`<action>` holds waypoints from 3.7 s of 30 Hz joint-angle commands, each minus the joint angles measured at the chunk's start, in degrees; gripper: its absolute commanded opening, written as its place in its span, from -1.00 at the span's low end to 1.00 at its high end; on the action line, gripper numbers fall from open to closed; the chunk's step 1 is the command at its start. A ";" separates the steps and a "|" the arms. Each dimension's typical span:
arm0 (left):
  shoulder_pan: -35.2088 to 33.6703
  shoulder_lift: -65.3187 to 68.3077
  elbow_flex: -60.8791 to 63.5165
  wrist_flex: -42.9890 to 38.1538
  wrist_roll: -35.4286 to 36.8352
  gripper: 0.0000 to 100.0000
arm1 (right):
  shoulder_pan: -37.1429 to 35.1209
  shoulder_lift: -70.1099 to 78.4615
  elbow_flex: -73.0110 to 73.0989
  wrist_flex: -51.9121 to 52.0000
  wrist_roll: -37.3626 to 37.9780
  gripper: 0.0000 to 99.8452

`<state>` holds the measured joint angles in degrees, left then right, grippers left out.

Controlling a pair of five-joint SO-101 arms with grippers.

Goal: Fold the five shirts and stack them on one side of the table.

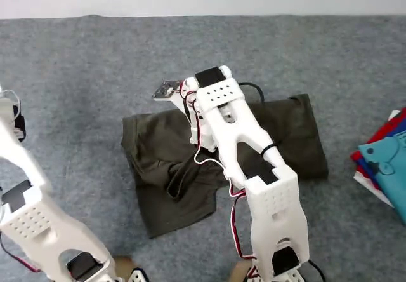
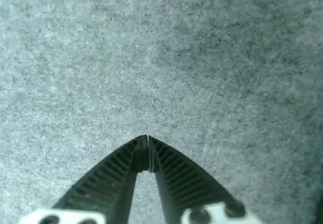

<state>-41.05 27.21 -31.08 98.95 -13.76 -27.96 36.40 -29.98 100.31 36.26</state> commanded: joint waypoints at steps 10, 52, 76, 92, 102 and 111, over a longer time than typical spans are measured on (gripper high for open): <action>-0.09 -0.35 -0.22 0.62 -0.18 -0.98 | -12.53 -13.14 1.05 2.59 -0.09 -0.67; -4.13 -0.18 -0.22 -3.08 -0.26 -0.98 | -25.27 -28.09 46.33 -28.26 24.26 -0.88; -3.78 1.67 -0.22 -3.78 -0.35 -0.98 | -18.77 -28.09 25.58 -26.95 22.33 -0.98; -3.96 3.96 -0.57 -3.78 -0.44 -0.98 | -11.56 -21.58 24.62 -36.97 22.33 -0.98; -3.78 3.96 -0.57 -3.78 -0.53 -0.98 | -8.57 -12.79 15.12 -37.58 20.92 -0.98; -3.78 3.96 -0.57 -3.78 -0.53 -0.98 | -8.75 -3.03 5.27 -35.82 17.67 -0.96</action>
<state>-44.92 31.87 -31.08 96.04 -13.76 -37.27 33.32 -19.78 63.47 54.73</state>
